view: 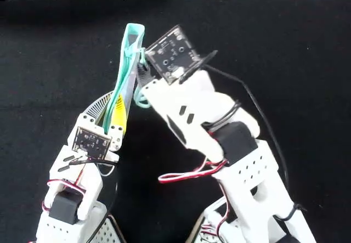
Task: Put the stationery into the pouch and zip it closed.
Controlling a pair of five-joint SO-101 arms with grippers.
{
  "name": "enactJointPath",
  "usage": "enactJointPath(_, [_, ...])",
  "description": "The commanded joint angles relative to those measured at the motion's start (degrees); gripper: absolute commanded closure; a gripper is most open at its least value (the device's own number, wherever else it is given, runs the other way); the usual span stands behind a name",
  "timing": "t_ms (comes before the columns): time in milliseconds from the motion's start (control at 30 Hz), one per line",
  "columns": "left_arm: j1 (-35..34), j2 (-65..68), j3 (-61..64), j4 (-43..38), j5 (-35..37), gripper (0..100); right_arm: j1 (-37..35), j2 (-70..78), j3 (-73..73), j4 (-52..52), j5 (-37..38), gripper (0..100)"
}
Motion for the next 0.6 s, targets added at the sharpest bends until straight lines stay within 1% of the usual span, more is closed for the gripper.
enactJointPath(0, [0.2,0.2,1.5,2.7,0.6,97,1.8,-1.5,-1.6,-2.9,-0.4,98.4])
enactJointPath(333, [0.2,0.2,1.4,2.7,0.5,97,1.8,-1.3,-1.3,-4.0,-0.7,98.0])
enactJointPath(367, [0.2,0.2,1.4,2.7,0.5,97,1.7,-1.3,-1.3,-3.7,-1.0,96.4])
enactJointPath(500, [0.2,0.2,1.4,2.7,0.4,97,1.1,-1.5,0.4,-3.0,-1.1,84.9])
enactJointPath(567, [0.2,0.2,1.4,2.7,0.4,97,0.2,-1.6,1.5,-2.7,-1.1,84.8])
